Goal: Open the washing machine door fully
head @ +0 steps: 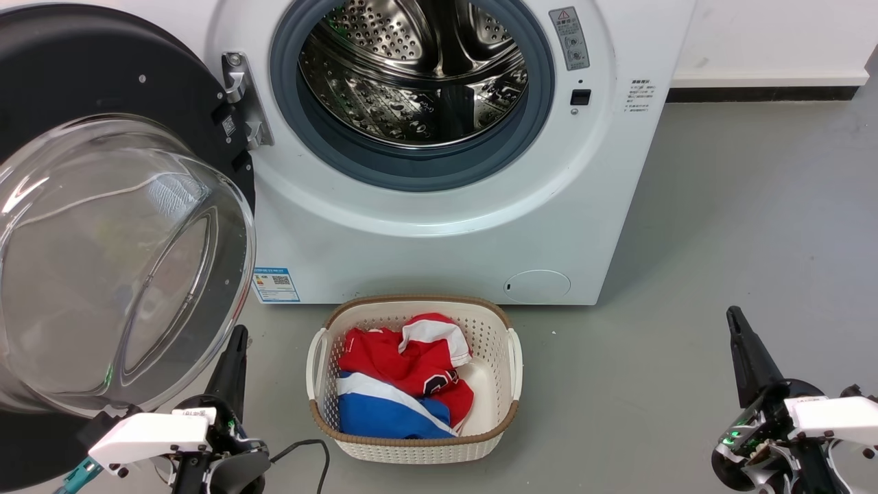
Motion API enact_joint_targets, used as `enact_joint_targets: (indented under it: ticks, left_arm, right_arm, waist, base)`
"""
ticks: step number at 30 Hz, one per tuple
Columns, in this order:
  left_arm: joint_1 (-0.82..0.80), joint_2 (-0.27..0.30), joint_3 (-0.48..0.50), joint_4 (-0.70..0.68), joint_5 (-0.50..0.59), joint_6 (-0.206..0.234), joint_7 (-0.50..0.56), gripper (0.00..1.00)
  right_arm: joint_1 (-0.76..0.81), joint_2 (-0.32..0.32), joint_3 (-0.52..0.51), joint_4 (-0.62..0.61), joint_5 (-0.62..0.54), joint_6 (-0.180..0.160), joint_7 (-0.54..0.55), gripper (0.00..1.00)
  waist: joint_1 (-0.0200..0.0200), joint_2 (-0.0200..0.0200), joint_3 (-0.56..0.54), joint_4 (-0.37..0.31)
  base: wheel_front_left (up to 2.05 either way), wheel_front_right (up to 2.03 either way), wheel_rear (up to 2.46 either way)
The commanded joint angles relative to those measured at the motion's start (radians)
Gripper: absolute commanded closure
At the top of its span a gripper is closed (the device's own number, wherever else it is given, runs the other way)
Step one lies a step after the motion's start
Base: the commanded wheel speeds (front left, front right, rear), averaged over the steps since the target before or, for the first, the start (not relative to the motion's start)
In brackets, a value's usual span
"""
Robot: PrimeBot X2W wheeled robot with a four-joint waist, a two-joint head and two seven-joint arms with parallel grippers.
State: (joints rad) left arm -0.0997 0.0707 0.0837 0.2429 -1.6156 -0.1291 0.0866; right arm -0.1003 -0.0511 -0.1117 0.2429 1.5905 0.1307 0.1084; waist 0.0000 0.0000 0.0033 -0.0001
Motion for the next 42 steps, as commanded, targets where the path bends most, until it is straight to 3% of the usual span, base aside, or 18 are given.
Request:
enact_joint_targets:
  ticks: [1,42]
  left_arm:
    - [-0.011,-0.001,0.006,0.003,-0.023,-0.003,0.009,1.0]
    - [-0.012,-0.008,0.016,0.003,-0.007,-0.003,0.017,1.0]
  right_arm:
    - [-0.014,-0.001,-0.002,0.003,0.028,0.0,0.008,1.0]
    - [-0.013,0.0,-0.003,0.003,0.024,0.0,0.008,1.0]
  waist:
    - [0.0,0.0,0.0,0.0]
    - [0.0,0.0,0.0,0.0]
  base:
    - [0.0,0.0,0.0]
    - [0.0,0.0,0.0]
